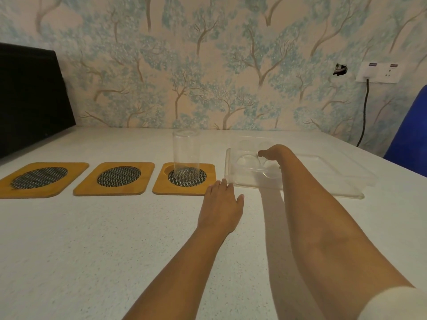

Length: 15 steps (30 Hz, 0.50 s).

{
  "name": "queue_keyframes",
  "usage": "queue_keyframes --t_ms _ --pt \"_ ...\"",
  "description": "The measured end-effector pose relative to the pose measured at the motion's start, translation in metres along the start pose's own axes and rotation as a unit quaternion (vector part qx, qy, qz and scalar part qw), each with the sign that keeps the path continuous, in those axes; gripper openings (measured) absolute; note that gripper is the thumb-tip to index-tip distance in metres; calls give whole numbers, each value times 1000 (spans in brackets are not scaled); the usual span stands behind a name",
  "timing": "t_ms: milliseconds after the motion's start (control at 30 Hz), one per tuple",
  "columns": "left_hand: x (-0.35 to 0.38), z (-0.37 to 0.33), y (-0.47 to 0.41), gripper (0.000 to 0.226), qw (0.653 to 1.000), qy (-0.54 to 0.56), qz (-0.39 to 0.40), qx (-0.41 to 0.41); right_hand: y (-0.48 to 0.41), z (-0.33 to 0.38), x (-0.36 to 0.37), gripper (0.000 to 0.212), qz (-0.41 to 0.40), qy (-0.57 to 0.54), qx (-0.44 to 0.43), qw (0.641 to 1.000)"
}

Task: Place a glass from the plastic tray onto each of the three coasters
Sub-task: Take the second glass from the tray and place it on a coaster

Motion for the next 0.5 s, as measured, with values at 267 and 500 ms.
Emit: queue_keyframes --t_ms 267,500 --pt "0 1 0 54 1000 -1 1 0 -8 -8 0 73 -28 -28 -2 999" --pt "0 0 1 54 1000 9 -6 2 -8 -18 -7 76 -76 -189 -37 978"
Point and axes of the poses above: each hand's wrist, its own y-axis away from the middle knuckle, its own x-axis out of the palm, z = x × y, the point moved 4 cm from there along -y, towards the middle knuckle, and after that the axes turned 8 degrees about z, right-handed, at the moved point
